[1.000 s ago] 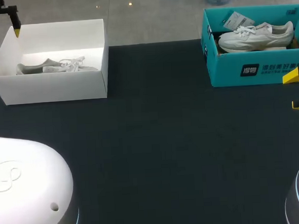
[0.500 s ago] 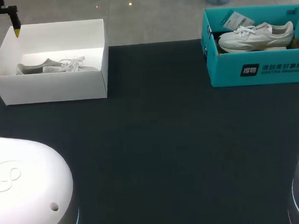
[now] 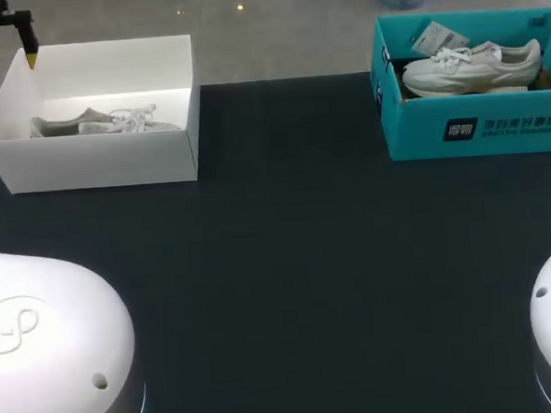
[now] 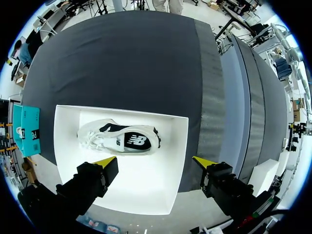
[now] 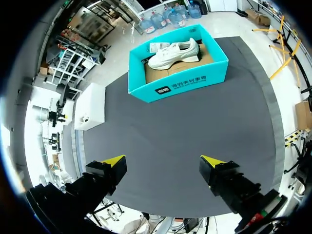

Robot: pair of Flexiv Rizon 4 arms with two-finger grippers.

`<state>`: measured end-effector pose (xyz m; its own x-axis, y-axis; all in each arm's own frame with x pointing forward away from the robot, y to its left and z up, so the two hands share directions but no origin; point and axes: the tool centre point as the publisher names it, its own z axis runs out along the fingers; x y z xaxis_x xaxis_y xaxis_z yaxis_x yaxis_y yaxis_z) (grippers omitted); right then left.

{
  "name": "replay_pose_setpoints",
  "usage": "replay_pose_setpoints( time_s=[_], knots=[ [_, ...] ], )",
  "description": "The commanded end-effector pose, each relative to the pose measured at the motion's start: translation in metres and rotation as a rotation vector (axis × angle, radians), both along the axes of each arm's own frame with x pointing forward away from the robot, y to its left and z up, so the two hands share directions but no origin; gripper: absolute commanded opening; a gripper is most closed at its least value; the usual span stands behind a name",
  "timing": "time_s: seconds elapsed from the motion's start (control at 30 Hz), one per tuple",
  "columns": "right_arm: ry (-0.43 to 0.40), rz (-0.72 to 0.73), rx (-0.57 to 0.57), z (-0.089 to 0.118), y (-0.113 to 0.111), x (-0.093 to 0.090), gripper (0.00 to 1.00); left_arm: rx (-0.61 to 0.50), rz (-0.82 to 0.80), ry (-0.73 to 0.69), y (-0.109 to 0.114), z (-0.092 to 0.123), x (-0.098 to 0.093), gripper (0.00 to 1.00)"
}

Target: Take the shoe out of the shoebox, open the shoe tongue, remove and reinsert the insole, then place the shoe into the shoebox

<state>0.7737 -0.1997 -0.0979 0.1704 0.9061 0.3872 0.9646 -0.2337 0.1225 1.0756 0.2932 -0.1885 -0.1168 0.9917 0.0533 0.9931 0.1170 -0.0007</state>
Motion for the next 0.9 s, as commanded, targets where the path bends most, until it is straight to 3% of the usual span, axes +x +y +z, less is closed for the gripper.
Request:
replay_pose_setpoints(
  time_s=[0.03,0.5,0.73,0.77,0.9],
  knots=[
    [0.125,0.036,-0.058,0.003,0.0,0.012,1.0,0.002,0.0,-0.001,0.0,0.0,-0.001,1.0],
    [0.125,0.036,-0.058,0.003,0.0,0.012,1.0,0.002,0.0,-0.001,0.0,0.0,-0.001,1.0],
    [-0.014,0.037,-0.22,-0.001,-0.032,0.071,1.0,0.002,0.0,-0.001,0.0,0.0,-0.001,1.0],
    [0.006,0.073,-0.27,-0.002,-0.037,0.083,1.0,0.002,0.0,-0.001,0.0,0.0,-0.001,1.0],
    [-0.038,0.099,-0.276,-0.004,-0.048,0.113,1.0,0.002,0.0,-0.001,0.0,0.0,-0.001,1.0]
  ],
)
